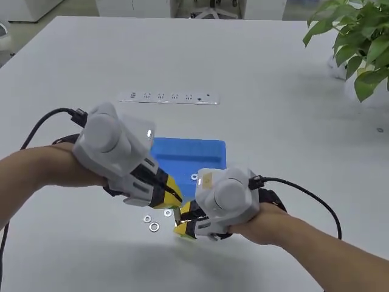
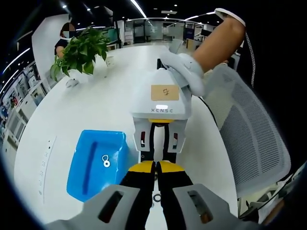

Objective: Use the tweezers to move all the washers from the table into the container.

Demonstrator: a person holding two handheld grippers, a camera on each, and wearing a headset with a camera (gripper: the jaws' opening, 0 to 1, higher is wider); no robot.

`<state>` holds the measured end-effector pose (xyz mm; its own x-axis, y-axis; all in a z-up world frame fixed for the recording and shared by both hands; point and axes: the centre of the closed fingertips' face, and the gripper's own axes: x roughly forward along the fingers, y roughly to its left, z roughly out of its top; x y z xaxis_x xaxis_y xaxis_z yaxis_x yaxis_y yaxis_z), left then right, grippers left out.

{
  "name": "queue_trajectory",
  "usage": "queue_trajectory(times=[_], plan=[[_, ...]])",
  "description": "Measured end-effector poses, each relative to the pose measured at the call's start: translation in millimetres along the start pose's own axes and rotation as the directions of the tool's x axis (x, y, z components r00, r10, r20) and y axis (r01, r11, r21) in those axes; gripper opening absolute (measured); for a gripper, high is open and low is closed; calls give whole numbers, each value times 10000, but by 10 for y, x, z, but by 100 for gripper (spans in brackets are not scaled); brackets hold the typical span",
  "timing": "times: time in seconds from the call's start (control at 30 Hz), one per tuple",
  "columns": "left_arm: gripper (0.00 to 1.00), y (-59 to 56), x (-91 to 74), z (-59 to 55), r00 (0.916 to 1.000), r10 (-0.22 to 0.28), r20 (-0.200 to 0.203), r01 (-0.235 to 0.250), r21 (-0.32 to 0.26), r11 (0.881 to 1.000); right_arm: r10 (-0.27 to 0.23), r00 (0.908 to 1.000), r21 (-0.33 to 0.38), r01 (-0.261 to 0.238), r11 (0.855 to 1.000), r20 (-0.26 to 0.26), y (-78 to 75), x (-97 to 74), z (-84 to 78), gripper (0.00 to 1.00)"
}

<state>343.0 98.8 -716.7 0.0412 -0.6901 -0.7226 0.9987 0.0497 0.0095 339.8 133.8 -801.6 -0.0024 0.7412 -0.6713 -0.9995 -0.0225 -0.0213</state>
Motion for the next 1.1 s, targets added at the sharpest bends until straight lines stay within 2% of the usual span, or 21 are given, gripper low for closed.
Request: queue_trajectory(times=[0.27, 1.1], plan=[[6, 26, 4, -3, 9999, 103, -1, -103, -41, 9999, -132, 9997, 223, 127, 9997, 225, -23, -40, 26, 14], [5, -35, 5, 11, 9999, 138, -51, -138, 9, 9999, -14, 9997, 495, 3, 9988, 235, 10, -24, 13, 9]])
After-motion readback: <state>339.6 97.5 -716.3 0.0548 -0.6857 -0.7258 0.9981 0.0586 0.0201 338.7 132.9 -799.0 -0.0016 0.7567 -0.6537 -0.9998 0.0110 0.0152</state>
